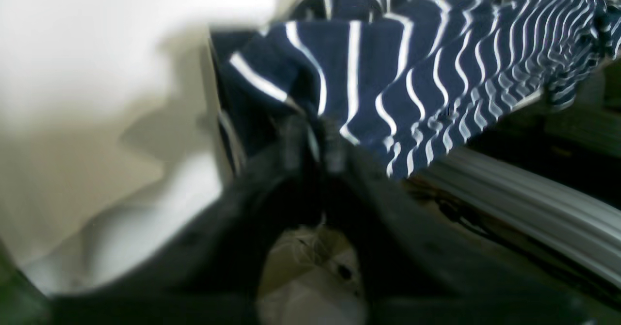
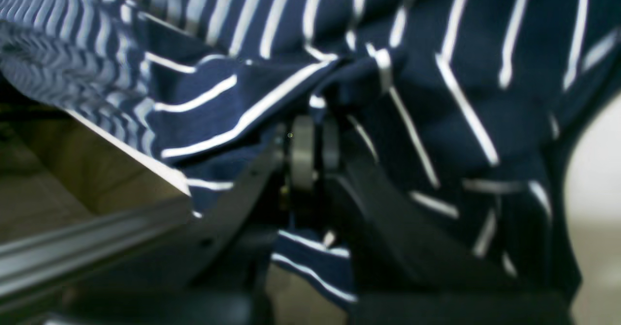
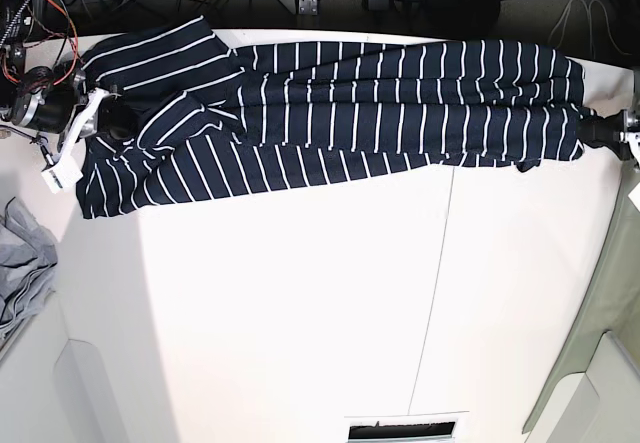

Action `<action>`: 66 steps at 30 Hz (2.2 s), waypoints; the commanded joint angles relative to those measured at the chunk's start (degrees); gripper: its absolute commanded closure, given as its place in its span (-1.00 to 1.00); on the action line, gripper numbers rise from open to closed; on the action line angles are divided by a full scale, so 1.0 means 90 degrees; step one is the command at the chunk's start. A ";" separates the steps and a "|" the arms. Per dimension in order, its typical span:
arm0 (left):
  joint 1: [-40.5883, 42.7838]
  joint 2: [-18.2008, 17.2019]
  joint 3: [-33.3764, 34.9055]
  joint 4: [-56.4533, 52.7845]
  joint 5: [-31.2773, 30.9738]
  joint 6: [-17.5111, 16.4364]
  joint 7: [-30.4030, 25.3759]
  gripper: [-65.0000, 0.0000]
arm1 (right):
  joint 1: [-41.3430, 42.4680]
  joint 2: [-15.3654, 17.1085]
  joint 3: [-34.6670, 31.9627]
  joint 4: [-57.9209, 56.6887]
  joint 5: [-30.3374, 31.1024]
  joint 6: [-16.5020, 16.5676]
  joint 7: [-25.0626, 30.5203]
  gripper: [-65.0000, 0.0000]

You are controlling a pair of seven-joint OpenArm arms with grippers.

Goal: Layout the t-shirt on the table in an organized manner, then fold the t-shirt properly
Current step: 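Lower the folded strip and press it flat with both grippers, then lift the strip end with the left gripper and carry it toward the right gripper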

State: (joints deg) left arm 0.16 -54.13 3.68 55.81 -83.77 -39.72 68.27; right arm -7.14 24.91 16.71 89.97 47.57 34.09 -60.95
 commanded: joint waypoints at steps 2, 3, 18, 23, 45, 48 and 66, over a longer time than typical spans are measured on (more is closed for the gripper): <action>0.0032 -0.0204 -0.0070 0.0056 -0.0137 -0.0031 -0.0036 0.39 | 0.0068 0.0104 0.0051 0.0095 -0.0010 -0.0029 0.0175 0.08; 0.0053 -0.0189 -0.0070 0.0056 -0.0137 -0.0031 -0.0036 0.32 | 0.0070 0.0104 0.0053 0.0095 -0.0058 -0.0051 0.0287 -0.10; 0.0070 -0.0160 -0.0078 0.0056 0.0083 -0.0031 -0.0634 0.26 | 0.0461 -0.0041 0.0051 0.0554 0.0002 -0.0051 0.0794 1.00; 0.0092 -0.0155 -0.0078 0.0053 0.0457 -0.0031 -0.0641 0.06 | 0.0469 -0.0272 -0.0119 0.0401 -0.0007 -0.0041 0.0770 1.00; 0.0619 0.0789 -0.0078 0.0044 0.1909 -0.0031 -0.1851 -0.06 | 0.0527 -0.0335 -0.1537 -0.0729 -0.0675 -0.0053 0.1175 1.00; 0.0622 0.0988 -0.0078 0.0044 0.1911 -0.0031 -0.1843 -0.06 | 0.0527 -0.0335 -0.1537 -0.0729 -0.0673 -0.0053 0.1175 1.00; 0.0379 0.1151 -0.0180 0.0049 0.1858 -0.0031 -0.2059 1.00 | 0.0563 -0.0335 -0.1530 -0.0726 -0.0670 -0.0080 0.1205 1.00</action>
State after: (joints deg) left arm 4.03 -42.06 2.68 55.96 -67.53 -40.40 49.65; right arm -2.98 21.12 2.61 82.74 40.66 33.43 -51.24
